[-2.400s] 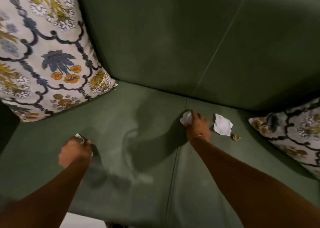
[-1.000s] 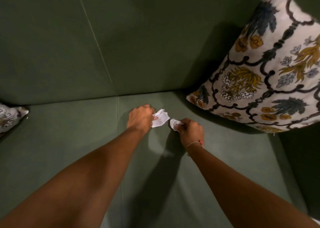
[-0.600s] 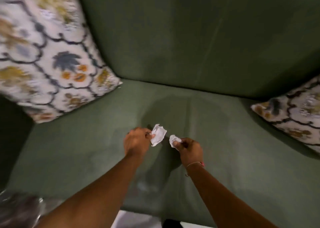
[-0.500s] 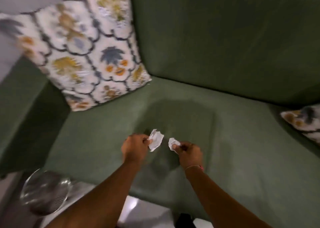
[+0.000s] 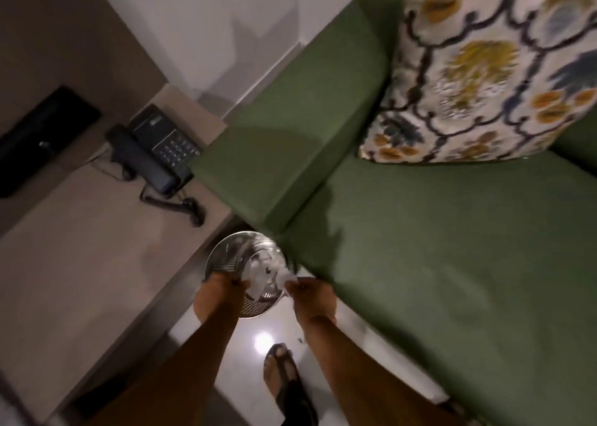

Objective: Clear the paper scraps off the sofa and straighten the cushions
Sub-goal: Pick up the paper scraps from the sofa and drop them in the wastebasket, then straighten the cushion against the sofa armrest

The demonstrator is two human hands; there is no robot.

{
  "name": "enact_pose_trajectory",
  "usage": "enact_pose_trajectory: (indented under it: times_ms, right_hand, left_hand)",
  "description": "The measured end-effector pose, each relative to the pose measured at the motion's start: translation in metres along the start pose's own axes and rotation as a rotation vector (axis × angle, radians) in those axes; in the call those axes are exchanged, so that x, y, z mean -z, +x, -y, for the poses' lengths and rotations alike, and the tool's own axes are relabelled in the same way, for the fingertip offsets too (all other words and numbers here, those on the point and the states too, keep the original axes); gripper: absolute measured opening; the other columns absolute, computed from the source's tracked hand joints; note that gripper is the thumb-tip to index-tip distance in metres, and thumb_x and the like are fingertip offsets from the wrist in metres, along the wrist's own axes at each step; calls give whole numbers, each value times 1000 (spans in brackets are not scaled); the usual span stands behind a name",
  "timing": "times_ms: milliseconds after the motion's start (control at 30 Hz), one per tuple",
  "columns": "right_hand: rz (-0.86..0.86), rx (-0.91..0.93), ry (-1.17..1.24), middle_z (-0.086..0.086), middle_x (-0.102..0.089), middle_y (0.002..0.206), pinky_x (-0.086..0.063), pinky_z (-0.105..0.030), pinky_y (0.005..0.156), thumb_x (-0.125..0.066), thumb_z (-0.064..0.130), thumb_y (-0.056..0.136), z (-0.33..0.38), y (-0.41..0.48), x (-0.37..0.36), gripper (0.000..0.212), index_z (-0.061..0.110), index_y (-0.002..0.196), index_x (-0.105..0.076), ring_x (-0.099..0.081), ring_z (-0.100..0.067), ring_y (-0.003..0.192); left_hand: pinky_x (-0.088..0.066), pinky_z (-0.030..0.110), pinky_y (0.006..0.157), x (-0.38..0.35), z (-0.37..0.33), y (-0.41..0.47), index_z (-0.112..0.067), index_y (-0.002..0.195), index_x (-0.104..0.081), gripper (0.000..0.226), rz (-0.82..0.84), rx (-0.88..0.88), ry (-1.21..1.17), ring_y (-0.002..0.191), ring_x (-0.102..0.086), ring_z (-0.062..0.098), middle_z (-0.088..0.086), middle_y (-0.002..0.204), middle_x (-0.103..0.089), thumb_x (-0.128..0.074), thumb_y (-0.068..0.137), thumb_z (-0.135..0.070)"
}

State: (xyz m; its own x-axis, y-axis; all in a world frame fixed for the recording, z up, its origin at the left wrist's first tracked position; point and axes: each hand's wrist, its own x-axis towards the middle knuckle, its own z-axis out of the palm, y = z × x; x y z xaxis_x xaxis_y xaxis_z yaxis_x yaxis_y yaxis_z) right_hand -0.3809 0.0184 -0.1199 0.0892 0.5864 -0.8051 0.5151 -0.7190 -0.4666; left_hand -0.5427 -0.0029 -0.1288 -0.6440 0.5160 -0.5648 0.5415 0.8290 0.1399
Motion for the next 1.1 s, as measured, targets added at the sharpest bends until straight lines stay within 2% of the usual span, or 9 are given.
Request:
enact_pose_trajectory:
  times_ms: [167,300,433,600,667,800,867,967,1100]
  right_hand:
    - [8,-76,-20,-7,-72,117,-50,-32,94,-68,36,80,14,35,-54,36,22,113,-69,-65,-32,109]
    - [112,-159,23,-4,-72,114,-58,-42,89,-73,23,78,17,49,-67,24,25,102,-72,-71,-28,97]
    - [166,-161,79,-7,-75,106,-61,-44,80,-74,18,78,24,44,-48,15,25,90,-72,-72,-29,81]
    - [213,-50,181,-9,-71,89,-47,-22,43,-70,17,82,40,9,20,18,18,100,-71,-59,-17,45]
    - [213,39,132,-6,-71,84,-42,-18,42,-67,18,81,44,-4,62,17,17,98,-72,-58,-13,43]
    - [63,244,-35,-7,-74,106,-51,-21,78,-71,29,82,45,-21,173,30,21,111,-71,-69,-20,93]
    - [-14,301,19,-10,-75,104,-46,-17,78,-77,24,77,45,-19,229,37,18,112,-70,-68,-22,99]
    - [-106,331,95,-16,-72,109,-51,-40,96,-81,19,72,47,1,311,52,12,120,-62,-66,-31,107]
    - [-206,323,63,-8,-60,130,-51,-47,95,-82,34,66,57,29,401,84,22,138,-40,-60,-30,115]
  left_hand:
    - [-58,35,72,-11,26,42,-19,103,-73,38,90,26,-93,79,-71,25,9,94,-75,-72,74,-44]
    - [-52,21,42,-10,32,48,-29,114,-69,36,148,61,-240,55,-65,12,7,106,-74,-69,79,-38]
    - [-59,35,75,7,22,33,-25,113,-70,32,112,-1,-215,83,-68,25,11,110,-72,-62,83,-34]
    - [-50,33,91,30,-15,-19,-28,111,-71,27,98,-183,-137,106,-64,28,6,118,-71,-59,88,-31]
    - [-52,33,89,39,-44,-47,-30,108,-72,24,74,-250,-127,103,-66,27,5,115,-73,-62,86,-30]
    - [-53,38,86,54,-120,-101,-36,111,-68,29,6,-343,-42,100,-66,32,7,108,-73,-55,86,-45]
    - [-52,39,88,60,-162,-121,-39,116,-64,35,-17,-382,-70,105,-65,33,7,110,-73,-60,82,-46]
    - [-49,39,93,65,-234,-139,-32,130,-56,53,-37,-491,-86,112,-62,34,8,122,-68,-67,79,-38]
    - [-42,40,106,69,-316,-138,-19,144,-38,73,-33,-527,-188,127,-51,32,13,140,-54,-69,78,-30]
